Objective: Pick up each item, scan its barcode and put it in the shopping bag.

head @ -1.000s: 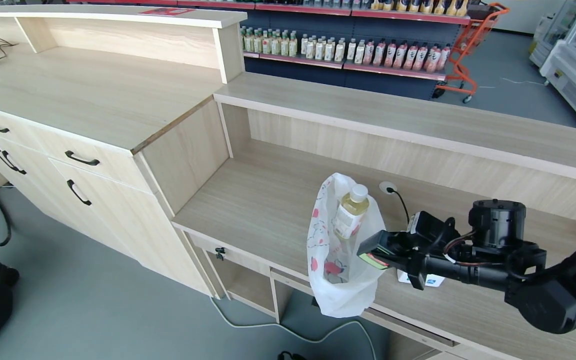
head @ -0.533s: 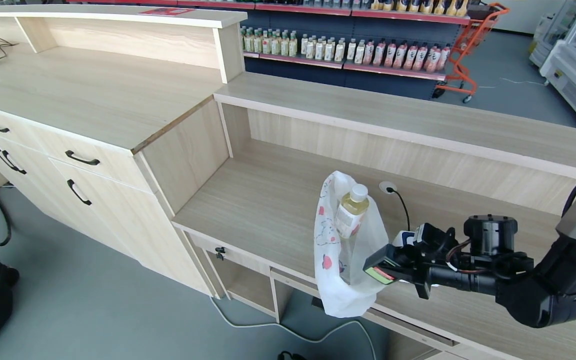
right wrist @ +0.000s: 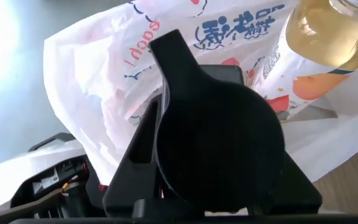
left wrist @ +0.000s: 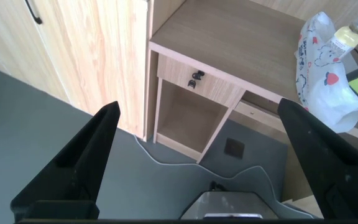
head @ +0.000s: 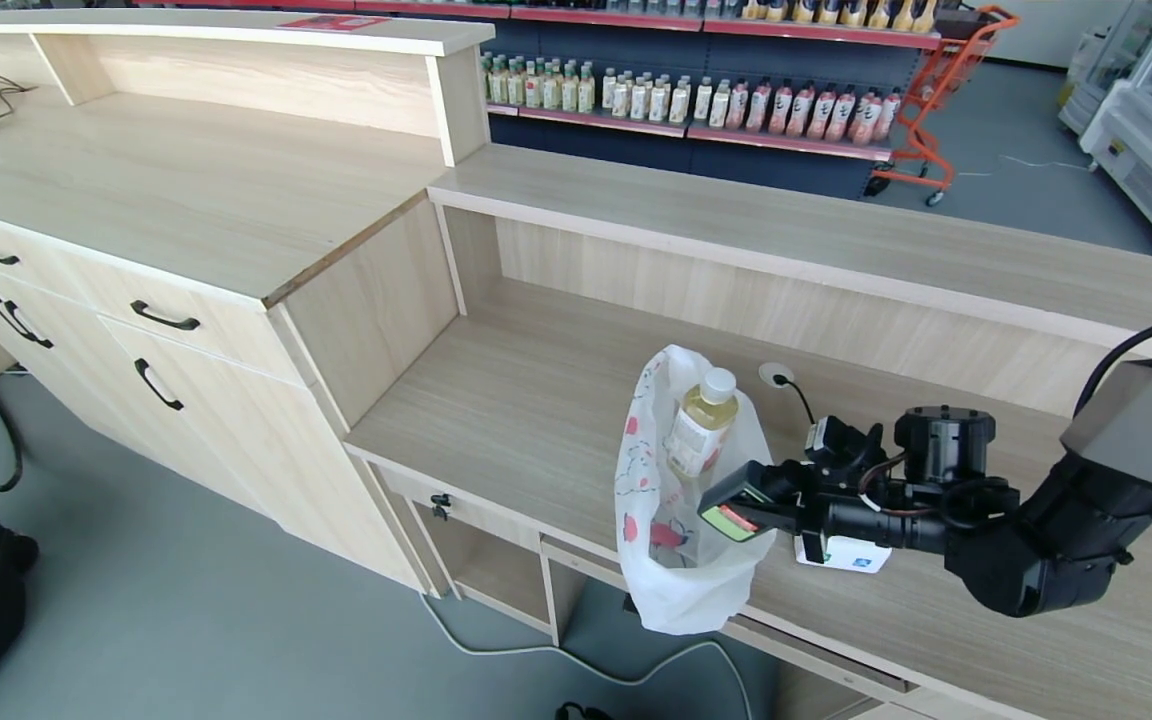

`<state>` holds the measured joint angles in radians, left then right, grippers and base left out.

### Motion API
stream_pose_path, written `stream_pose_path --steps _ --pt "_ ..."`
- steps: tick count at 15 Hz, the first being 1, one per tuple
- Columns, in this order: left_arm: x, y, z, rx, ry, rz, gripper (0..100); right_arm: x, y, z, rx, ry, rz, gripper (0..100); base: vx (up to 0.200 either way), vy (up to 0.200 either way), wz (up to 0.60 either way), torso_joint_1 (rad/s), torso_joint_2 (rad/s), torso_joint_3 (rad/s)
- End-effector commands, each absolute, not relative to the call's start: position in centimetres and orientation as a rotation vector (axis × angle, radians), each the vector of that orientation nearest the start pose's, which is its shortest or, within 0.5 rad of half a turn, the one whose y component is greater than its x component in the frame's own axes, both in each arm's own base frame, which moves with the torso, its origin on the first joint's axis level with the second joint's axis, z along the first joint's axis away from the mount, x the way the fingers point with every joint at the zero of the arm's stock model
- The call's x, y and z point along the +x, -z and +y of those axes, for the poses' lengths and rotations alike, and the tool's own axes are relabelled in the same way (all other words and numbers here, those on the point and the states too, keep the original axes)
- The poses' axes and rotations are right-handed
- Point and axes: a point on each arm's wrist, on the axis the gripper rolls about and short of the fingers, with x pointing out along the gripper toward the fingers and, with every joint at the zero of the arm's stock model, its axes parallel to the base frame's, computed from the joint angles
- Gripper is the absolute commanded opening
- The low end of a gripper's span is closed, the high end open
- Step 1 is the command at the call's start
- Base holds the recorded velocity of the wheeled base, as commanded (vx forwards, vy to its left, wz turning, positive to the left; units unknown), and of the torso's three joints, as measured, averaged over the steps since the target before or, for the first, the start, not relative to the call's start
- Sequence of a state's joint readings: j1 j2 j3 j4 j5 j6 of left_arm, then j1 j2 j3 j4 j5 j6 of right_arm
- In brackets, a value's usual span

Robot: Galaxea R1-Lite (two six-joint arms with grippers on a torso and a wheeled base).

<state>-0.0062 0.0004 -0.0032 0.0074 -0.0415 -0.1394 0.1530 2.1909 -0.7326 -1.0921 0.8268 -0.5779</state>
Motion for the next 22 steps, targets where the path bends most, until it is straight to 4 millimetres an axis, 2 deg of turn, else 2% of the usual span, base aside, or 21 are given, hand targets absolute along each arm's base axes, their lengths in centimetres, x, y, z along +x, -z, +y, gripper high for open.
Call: stream_pose_path --steps 1,6,9,12,15,22 --pt "-2.3 -7.6 -0.1 -0.140 0.047 0.008 100 35.6 -3.8 7.5 -0.397 -1.049 0.077 0 0.000 0.000 0.00 0.000 0.00 0.000" --pt "-2.3 -7.6 -0.1 -0.140 0.047 0.008 100 36.6 -2.2 8.9 -0.404 -1.082 0.079 0 0.000 0.000 0.00 0.000 0.00 0.000" --pt "-2.3 -7.6 -0.1 -0.140 0.047 0.008 100 36.8 -1.5 9.0 -0.402 -1.080 0.094 0 0.000 0.000 0.00 0.000 0.00 0.000" --pt "-2.3 -7.6 -0.1 -0.140 0.047 0.008 100 36.8 -0.8 9.1 -0.441 -1.011 0.141 0 0.000 0.000 0.00 0.000 0.00 0.000" --pt "-2.3 -7.6 -0.1 -0.140 0.047 0.008 100 36.7 -0.5 9.3 -0.504 -1.012 0.121 0 0.000 0.000 0.00 0.000 0.00 0.000" --pt "-2.3 -7.6 -0.1 -0.140 0.047 0.008 100 36.6 -0.4 10.0 -0.507 -1.031 0.126 0 0.000 0.000 0.00 0.000 0.00 0.000"
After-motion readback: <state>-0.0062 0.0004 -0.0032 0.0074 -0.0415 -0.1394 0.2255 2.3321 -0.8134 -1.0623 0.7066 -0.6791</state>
